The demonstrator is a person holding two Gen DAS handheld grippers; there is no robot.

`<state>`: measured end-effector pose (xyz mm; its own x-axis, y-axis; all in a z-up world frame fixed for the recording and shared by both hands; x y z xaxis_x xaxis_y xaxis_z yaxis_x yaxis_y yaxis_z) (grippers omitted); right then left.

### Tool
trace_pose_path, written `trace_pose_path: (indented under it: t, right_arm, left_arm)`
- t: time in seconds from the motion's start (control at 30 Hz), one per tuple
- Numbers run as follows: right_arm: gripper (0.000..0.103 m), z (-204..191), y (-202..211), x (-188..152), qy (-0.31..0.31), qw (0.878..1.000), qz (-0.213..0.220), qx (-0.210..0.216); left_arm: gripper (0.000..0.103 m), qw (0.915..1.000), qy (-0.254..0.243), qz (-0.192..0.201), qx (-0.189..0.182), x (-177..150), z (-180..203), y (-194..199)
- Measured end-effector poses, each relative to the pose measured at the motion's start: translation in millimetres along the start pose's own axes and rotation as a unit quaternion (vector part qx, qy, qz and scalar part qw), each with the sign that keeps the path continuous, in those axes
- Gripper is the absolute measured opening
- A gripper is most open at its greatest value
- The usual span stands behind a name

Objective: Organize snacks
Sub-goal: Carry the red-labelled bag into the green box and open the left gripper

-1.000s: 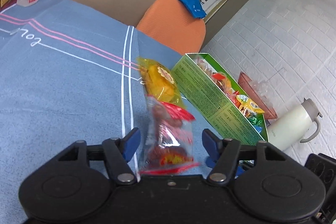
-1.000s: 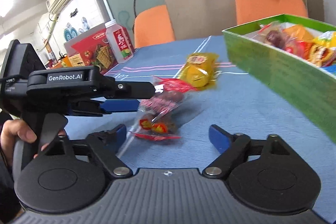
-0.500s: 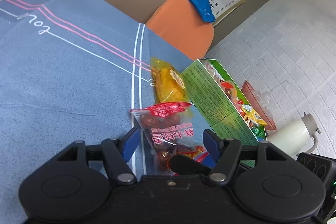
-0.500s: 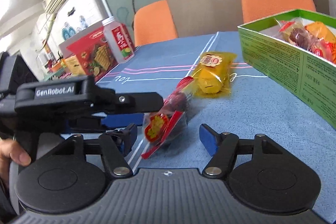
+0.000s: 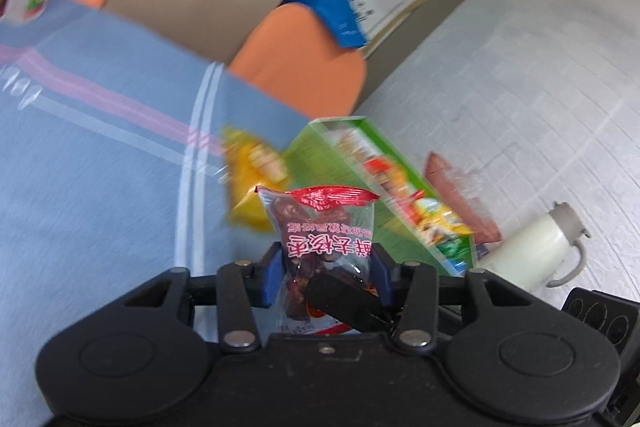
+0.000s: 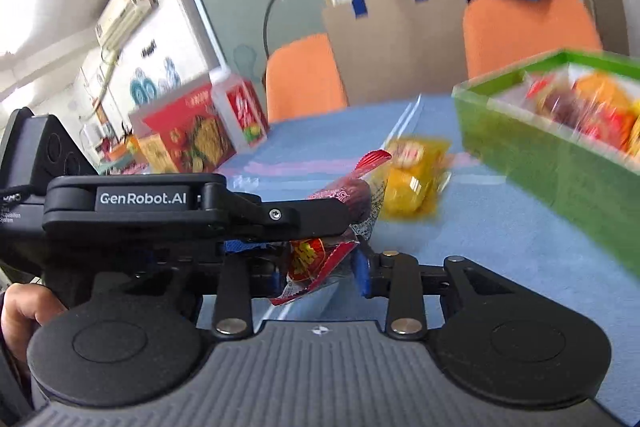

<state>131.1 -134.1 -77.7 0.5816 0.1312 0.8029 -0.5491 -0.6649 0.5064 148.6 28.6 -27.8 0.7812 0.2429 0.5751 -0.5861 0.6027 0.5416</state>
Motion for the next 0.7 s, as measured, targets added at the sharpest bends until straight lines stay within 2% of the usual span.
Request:
trace_pose_path:
  t: [0.17, 0.4, 0.7]
  right_arm:
    - [0.057, 14, 25, 26, 0.000, 0.998, 0.055, -0.023]
    - [0.056, 62, 49, 57, -0.017, 0.993, 0.104, -0.060]
    - [0.056, 132, 66, 77, -0.049, 0.984, 0.131, -0.113]
  left_arm:
    - [0.076, 0.9989, -0.040, 0.007, -0.021, 28, 40, -15]
    - [0.077, 0.9949, -0.089, -0.008, -0.047, 66, 92, -64]
    - [0.077, 0.9887, -0.121, -0.038, -0.079, 93, 133, -142]
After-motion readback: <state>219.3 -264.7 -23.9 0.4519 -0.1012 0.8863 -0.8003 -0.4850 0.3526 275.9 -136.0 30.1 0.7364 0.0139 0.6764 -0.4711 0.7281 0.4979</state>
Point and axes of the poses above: each gripper's, at about its wrist camera, not at the fingertips, and y roughly against the way its jaws point, z to its right, x to its top, the point moved 6 cm from there along -y, roughly the way its jaws point, and after that the axes turned 12 degrees about -z, right-handed, at the moved point
